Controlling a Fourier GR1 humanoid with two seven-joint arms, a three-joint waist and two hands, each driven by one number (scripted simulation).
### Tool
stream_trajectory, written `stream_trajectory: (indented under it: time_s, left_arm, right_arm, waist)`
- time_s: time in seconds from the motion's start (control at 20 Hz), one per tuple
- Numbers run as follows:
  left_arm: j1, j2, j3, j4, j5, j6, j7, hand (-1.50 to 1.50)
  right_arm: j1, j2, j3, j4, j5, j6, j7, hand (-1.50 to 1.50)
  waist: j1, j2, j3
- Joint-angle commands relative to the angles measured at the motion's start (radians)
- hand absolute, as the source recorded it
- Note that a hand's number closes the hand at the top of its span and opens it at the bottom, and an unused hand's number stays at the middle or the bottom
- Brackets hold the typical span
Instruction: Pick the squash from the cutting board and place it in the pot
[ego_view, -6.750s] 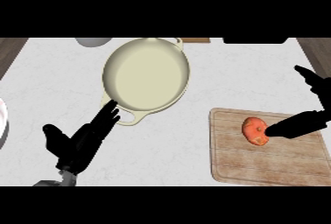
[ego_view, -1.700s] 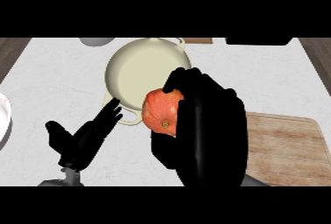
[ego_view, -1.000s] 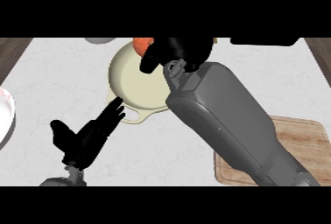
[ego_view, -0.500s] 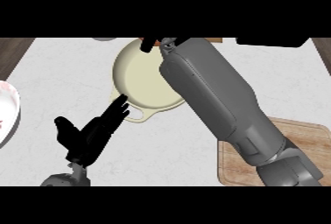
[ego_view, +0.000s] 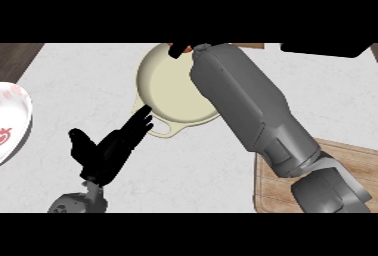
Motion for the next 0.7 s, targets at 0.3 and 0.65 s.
stream_trajectory:
  time_s: [0.3,0.65]
  left_arm:
    - [-0.026,0.002,-0.015,-0.002,-0.002,-0.018,0.017,0.0]
    - [-0.037,-0.015,-0.026,0.014,-0.004,-0.021,0.005,0.0]
  right_arm:
    - [0.057,0.0,-0.142,0.029,-0.27,-0.236,-0.179,-1.5]
    - [0.079,0.0,-0.166,0.032,-0.374,-0.359,-0.399,-1.5]
  waist:
    - [0.052,0.015,0.003]
    - [0.056,0.019,0.002]
